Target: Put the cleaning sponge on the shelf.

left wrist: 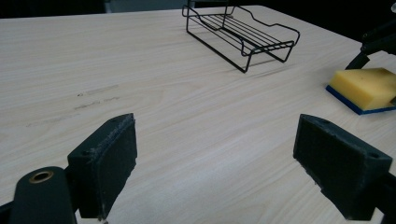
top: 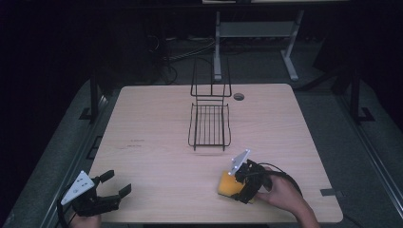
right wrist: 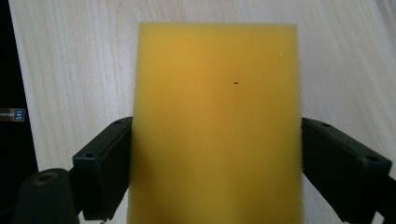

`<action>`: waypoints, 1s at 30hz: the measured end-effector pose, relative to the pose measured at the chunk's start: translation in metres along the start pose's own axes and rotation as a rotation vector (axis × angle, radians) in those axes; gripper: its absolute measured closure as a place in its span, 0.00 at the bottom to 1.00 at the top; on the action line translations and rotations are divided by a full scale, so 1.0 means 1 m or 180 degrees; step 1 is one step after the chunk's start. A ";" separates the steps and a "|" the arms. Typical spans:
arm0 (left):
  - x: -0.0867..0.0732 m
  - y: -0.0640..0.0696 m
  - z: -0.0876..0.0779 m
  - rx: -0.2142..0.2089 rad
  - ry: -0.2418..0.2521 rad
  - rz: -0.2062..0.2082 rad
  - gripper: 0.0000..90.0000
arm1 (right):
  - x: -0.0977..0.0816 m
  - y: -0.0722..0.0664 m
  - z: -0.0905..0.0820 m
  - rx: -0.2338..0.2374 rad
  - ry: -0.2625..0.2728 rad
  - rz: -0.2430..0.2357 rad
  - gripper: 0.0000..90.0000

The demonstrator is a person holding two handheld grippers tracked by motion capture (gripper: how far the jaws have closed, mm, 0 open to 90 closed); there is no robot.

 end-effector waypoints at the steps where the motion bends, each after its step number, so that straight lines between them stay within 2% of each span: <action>1: 0.000 0.000 0.000 0.0001 -0.0001 0.0000 0.14 | 0.000 -0.001 0.001 -0.0001 0.0000 0.0011 0.16; 17: 0.000 0.000 0.000 0.0002 0.0012 -0.0007 0.14 | 0.001 -0.001 0.006 -0.0023 -0.0088 -0.0021 0.19; 21: 0.000 0.000 -0.001 0.0002 0.0024 -0.0013 0.14 | 0.002 -0.002 0.006 -0.0001 -0.0070 -0.0039 0.23; 30: 0.000 0.000 -0.002 0.0004 0.0024 -0.0013 0.14 | 0.004 -0.002 0.003 0.0010 -0.0053 -0.0051 0.24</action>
Point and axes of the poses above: each handheld gripper's, and its own axes: z roughly forward along the jaws, x roughly out of its top, y roughly to its right, the point moved 1 cm from there along z, roughly forward along the jaws
